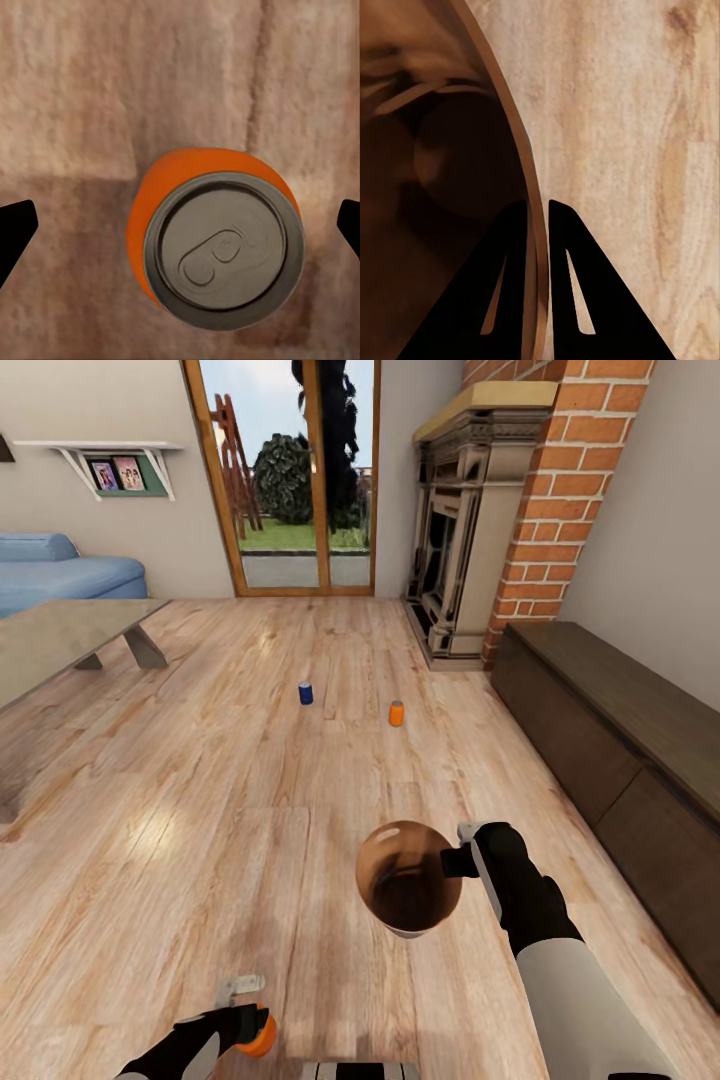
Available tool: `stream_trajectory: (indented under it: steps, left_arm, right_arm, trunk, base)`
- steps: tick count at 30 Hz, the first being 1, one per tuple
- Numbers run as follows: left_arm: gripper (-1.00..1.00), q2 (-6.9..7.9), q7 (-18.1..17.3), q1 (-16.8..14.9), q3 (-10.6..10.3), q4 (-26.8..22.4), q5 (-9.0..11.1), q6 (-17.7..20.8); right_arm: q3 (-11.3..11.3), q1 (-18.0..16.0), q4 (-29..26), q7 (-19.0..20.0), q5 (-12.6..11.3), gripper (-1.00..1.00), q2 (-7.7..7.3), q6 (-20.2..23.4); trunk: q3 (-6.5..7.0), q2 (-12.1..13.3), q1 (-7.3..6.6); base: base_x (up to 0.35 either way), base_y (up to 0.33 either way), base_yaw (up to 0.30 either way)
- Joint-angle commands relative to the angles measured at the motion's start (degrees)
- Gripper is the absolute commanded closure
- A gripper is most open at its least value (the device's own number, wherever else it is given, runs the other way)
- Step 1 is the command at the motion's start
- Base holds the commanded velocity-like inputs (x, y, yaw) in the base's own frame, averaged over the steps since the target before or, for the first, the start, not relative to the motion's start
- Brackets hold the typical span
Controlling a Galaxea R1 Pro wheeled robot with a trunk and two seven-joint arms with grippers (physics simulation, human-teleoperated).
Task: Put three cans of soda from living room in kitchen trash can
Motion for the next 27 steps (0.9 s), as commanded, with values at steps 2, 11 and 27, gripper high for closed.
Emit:
stream_trajectory:
  steps: [2, 11, 27]
  left_arm:
    - [-1.00, -0.04, 0.0, 0.0, 0.0, 0.0, 0.0, -0.1]
    - [-1.00, -0.10, 0.0, 0.0, 0.0, 0.0, 0.0, -0.3]
    - [-1.00, -0.18, -0.1, 0.0, 0.0, 0.1, 0.0, -0.9]
  right_arm:
    - [0.0, 0.0, 0.0, 0.3, -0.9, 1.00, 0.01, 0.0]
    - [0.0, 0.0, 0.0, 0.3, -1.0, 1.00, 0.03, 0.0]
    - [0.0, 0.0, 0.0, 0.3, -1.0, 1.00, 0.04, 0.0]
  trunk:
    - [0.01, 0.0, -0.01]
    - [-1.10, -0.1, 0.12]
    - [-1.32, -0.1, 0.15]
  base:
    - [0.000, 0.000, 0.000]
    - [0.000, 0.000, 0.000]
    - [0.000, 0.000, 0.000]
